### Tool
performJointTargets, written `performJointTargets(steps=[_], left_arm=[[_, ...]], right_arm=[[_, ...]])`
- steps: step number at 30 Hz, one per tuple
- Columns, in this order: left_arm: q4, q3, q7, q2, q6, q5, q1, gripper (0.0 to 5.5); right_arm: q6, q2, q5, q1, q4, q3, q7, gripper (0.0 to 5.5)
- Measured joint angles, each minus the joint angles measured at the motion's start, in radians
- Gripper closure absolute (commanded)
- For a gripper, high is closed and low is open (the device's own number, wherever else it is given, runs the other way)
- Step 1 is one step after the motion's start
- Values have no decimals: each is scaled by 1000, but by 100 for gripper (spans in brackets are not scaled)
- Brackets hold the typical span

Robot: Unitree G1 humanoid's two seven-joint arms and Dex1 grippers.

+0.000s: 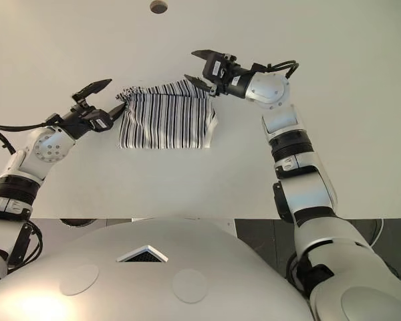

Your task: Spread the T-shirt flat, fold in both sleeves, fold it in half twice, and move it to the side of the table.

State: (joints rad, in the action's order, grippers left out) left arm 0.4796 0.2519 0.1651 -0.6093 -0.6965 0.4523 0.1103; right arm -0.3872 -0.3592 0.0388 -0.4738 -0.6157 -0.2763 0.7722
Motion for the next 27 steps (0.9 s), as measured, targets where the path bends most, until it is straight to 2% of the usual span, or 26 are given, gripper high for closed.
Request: performJointTargets(steps=[7,11,15,20,24,27], left_arm=[[-95,-111,32,65,39,-243,2,148],[-129,-178,45,102,133,-344,5,148],[-159,-181,51,114,164,-342,5,148],[-233,-222,4,146,113,-332,0,148],[-360,-259,-64,200,31,-323,-30,148],[-453,-266,-91,235,-11,-306,-54,148]], right_arm=[[10,36,0,18,-12,4,-11,295],[12,55,-10,60,22,19,-9,295],[35,68,-102,109,168,39,24,295],[235,89,-308,217,439,-14,188,295],[347,97,-316,244,458,-62,230,295],[366,135,-244,221,337,-107,213,295]])
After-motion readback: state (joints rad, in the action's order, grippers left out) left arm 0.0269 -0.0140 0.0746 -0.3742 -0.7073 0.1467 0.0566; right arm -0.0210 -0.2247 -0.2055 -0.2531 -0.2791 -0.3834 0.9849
